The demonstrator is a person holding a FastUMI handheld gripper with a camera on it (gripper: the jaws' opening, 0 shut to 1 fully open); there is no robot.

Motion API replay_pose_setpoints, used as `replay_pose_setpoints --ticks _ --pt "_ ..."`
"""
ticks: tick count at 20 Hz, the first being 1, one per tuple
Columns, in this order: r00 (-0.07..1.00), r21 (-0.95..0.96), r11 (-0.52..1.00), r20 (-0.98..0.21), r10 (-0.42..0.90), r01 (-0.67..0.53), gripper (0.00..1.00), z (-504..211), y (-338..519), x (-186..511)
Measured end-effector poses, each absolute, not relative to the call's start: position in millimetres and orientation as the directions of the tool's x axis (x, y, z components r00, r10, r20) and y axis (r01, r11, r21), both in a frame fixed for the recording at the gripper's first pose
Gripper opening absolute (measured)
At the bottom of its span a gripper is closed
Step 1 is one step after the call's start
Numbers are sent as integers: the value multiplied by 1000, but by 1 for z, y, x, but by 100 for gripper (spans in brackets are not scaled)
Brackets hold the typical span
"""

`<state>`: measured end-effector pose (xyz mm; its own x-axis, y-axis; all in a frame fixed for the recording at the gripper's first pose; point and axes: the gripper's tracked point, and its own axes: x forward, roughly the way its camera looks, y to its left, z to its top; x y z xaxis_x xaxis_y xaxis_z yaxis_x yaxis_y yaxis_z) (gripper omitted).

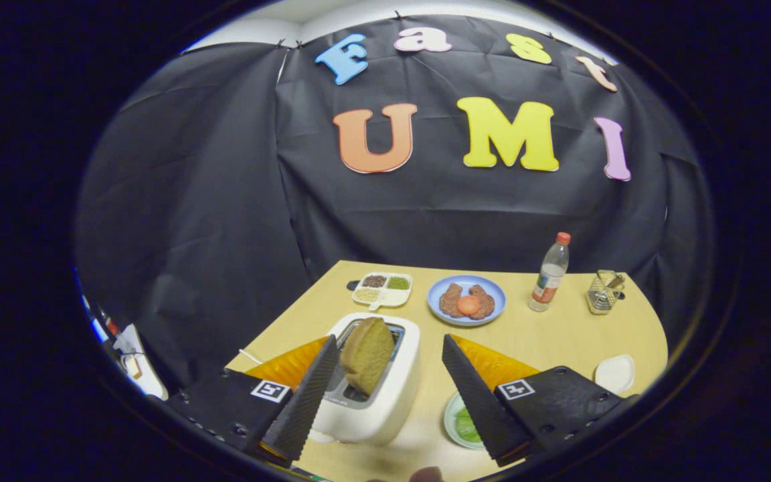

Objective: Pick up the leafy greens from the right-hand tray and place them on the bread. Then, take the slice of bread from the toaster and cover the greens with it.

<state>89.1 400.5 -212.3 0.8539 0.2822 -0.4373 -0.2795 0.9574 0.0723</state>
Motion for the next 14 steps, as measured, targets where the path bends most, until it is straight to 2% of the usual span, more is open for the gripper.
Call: replay_pose_setpoints --ticks 4,7,12,14 --pt "858 45 972 -462 224 -230 96 -230 428 103" --pt "855 8 980 -486 179 -200 91 -247 437 117" --pt "840 -24 986 -527 126 -163 47 -266 442 133" --pt "838 -26 990 -536 103 -138 32 -268 438 136"
